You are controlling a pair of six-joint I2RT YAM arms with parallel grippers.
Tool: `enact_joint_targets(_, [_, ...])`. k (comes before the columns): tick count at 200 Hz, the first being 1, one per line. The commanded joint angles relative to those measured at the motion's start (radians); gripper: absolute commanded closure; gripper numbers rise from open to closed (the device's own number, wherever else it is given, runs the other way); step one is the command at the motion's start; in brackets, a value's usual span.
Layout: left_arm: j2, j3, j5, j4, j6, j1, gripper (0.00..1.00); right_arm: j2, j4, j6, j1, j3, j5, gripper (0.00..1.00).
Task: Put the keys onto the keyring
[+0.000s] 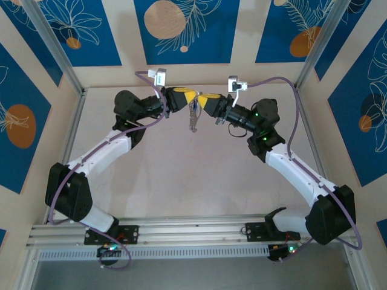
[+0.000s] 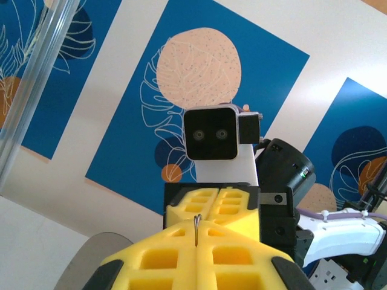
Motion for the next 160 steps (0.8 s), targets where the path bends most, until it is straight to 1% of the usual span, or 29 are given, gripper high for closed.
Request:
enact_joint_targets(1, [-0.03,-0.001,-0.019,0.057,0.014,-0.012,1.0,-0.019,-0.035,-0.021,0.01,0.013,-0.005,1.0])
enact_joint_targets(39, [-0.041,-0.005,-0.037,0.06,0.018,-0.013,1.0,-0.032,-0.051,-0.016,0.018,-0.014,-0.008,1.0])
enact_joint_targets(90, [-0.044,-0.013,-0.041,0.073,0.008,-0.015,1.0,0.031,-0.064,-0.01,0.062,0.03,-0.039,1.0])
enact_joint_targets(117, [-0.047,-0.016,-0.042,0.072,0.009,-0.015,1.0,0.027,-0.09,-0.018,0.058,0.031,-0.031,1.0])
enact_joint_targets(144, [-0.046,-0.016,-0.039,0.071,0.012,-0.016,1.0,-0.003,-0.142,-0.033,0.03,0.023,-0.035,1.0])
enact_joint_targets(153, [-0.045,-0.015,-0.035,0.069,0.014,-0.016,1.0,-0.023,-0.176,-0.043,0.015,0.018,-0.027,0.92])
enact_joint_targets(160, [-0.045,-0.013,-0.033,0.07,0.015,-0.016,1.0,-0.043,-0.207,-0.054,0.003,0.011,-0.002,0.82])
